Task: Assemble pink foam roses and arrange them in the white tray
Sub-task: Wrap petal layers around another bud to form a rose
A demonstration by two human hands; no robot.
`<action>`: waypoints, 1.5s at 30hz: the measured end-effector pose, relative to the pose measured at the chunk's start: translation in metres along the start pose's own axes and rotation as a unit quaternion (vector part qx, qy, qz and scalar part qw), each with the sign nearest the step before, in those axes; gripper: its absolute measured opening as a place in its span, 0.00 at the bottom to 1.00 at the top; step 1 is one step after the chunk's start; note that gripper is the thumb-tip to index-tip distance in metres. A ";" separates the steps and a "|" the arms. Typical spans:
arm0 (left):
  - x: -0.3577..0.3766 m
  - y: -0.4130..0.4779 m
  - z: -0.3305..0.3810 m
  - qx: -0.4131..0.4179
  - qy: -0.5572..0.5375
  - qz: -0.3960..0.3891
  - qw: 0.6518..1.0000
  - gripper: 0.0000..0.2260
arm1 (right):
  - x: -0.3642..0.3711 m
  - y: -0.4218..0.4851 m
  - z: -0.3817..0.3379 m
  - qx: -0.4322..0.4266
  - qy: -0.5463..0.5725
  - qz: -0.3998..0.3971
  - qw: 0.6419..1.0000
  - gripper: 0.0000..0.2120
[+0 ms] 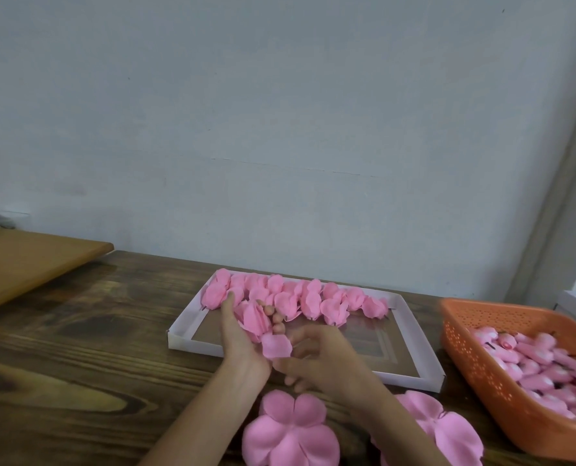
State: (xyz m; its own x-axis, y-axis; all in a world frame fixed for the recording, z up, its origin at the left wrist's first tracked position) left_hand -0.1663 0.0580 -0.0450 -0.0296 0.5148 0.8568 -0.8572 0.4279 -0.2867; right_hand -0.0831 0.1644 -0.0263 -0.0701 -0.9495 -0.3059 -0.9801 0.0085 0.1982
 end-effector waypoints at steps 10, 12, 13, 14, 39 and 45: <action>-0.004 -0.002 -0.002 0.040 -0.002 0.060 0.997 0.31 | 0.010 0.001 -0.014 -0.134 -0.089 0.054 0.986 0.08; -0.006 -0.005 -0.001 0.042 0.004 0.068 0.997 0.31 | 0.013 0.000 -0.015 -0.149 -0.109 0.050 0.982 0.07; -0.005 -0.006 -0.001 0.041 0.007 0.069 0.997 0.31 | 0.013 0.000 -0.016 -0.156 -0.122 0.049 0.979 0.06; -0.004 -0.007 -0.001 0.040 0.011 0.068 0.997 0.31 | 0.013 -0.001 -0.017 -0.161 -0.136 0.048 0.976 0.05; 0.000 -0.008 -0.001 0.060 0.057 0.040 0.996 0.30 | 0.006 -0.004 -0.027 -0.173 -0.196 0.086 0.961 0.03; -0.001 -0.011 -0.003 0.060 0.068 0.068 0.994 0.27 | 0.010 -0.006 -0.031 -0.194 -0.227 0.059 0.953 0.04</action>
State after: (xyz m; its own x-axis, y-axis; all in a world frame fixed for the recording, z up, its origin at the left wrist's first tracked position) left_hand -0.1554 0.0549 -0.0438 -0.0861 0.6604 0.7459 -0.9056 0.2602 -0.3349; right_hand -0.0723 0.1449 -0.0016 -0.3337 -0.7153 -0.6140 -0.8248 -0.0938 0.5576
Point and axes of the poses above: each hand's wrist, its own y-axis towards the middle knuckle, its own x-axis out of the palm, z = x × y, the point moved 5 cm from there along y, towards the middle knuckle, and after that the axes turned 9 degrees about -x, right-handed, at the moved point
